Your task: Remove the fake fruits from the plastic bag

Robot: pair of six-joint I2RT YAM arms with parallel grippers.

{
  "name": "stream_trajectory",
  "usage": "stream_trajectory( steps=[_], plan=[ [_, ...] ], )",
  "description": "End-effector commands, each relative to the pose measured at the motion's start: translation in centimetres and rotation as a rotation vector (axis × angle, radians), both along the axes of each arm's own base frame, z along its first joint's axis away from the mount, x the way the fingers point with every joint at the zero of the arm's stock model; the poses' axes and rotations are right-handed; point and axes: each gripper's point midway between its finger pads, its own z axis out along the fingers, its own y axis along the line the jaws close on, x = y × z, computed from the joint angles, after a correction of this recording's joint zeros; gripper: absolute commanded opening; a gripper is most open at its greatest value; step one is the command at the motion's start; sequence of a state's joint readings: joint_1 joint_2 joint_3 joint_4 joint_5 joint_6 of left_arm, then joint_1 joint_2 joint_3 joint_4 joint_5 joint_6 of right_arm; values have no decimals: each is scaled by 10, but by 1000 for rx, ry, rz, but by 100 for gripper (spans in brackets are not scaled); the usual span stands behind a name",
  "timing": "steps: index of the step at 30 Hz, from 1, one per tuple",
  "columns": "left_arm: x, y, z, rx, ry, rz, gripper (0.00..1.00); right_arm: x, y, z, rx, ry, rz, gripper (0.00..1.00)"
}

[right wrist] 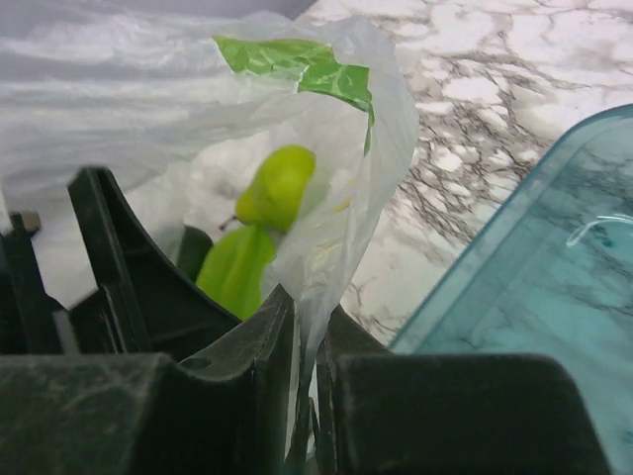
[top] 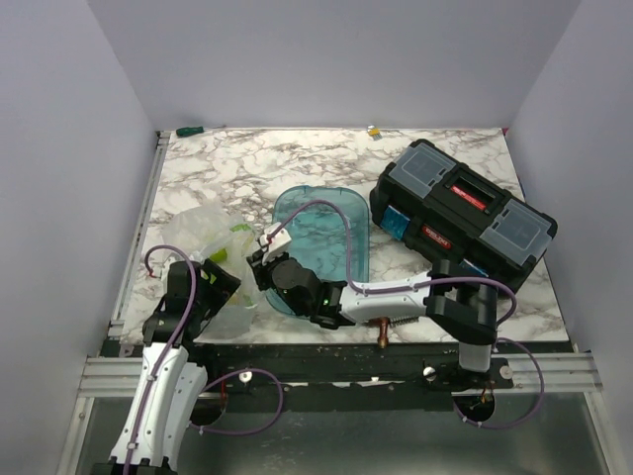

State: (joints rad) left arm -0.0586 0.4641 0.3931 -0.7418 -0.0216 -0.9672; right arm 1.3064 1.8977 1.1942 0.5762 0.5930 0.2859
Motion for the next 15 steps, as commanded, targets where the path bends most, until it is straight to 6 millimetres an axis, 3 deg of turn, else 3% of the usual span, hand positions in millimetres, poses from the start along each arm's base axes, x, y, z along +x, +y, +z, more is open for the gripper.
stream_trajectory(
  steps=[1, 5, 7, 9, 12, 14, 15],
  plan=[
    [11, -10, 6, -68, -43, -8, 99, 4, -12, -4, -117, -78, 98, 19],
    [14, -9, 24, -58, -69, -9, 99, 9, 4, -1, -234, -16, 208, 42],
    [17, -4, 40, -17, -100, -23, 99, -4, 8, 7, -237, 64, 251, 52],
    [20, -3, 55, 19, -132, -60, 99, -14, 1, 19, -213, 157, 223, 54],
    [17, -3, 64, 49, -129, -92, 99, -34, -7, 35, -188, 265, 226, 65],
    [16, -4, 67, 50, -127, -111, 99, -52, -8, 46, -180, 246, 244, 80],
    [16, -4, 67, 50, -121, -112, 99, -59, -9, 52, -188, 223, 246, 82]
  ],
)
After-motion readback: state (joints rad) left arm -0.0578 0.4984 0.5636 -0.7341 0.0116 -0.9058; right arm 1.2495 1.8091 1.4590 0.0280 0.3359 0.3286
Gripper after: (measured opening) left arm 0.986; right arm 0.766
